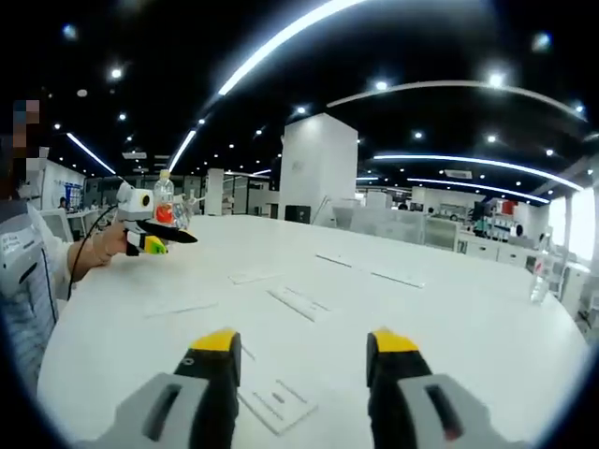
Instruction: Locate the socket holder cover, grip the socket holder cover, clip it into the socket holder slot.
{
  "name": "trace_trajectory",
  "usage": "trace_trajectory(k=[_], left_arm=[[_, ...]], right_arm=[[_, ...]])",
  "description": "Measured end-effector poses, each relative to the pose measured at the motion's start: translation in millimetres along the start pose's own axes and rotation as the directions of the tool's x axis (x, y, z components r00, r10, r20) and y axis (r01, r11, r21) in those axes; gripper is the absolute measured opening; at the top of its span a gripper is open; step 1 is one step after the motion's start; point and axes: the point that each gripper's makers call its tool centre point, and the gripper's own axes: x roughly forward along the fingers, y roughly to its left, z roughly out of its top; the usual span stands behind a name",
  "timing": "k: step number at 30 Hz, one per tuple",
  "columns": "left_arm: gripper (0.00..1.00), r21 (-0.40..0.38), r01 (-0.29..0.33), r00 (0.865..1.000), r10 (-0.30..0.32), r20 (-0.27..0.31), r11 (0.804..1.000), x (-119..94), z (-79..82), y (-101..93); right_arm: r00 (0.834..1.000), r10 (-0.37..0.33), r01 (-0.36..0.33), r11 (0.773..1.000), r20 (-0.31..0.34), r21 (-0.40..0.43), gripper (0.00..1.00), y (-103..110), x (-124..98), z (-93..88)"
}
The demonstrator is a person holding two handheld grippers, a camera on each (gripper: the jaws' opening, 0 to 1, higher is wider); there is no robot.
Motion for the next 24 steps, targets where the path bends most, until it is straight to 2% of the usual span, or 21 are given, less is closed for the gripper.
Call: trace_trajectory(k=[12, 24], left_arm=[[0.67, -0.006, 0.029, 0.999, -0.029, 0.043, 1.0, -0.7, 8.4, -5.8], [0.72, -0.014, 0.054, 0.998, -0.054, 0.046, 0.998, 1.4, 9.4, -9.1]], right_arm=[[1.0, -0.01, 0.01, 1.0, 0.017, 0.006, 0.55, -3.5, -2.6, 5.0], [1.0, -0.024, 0.024, 1.0, 0.013, 0.001, 0.55, -6.4, -3.1, 4.3]])
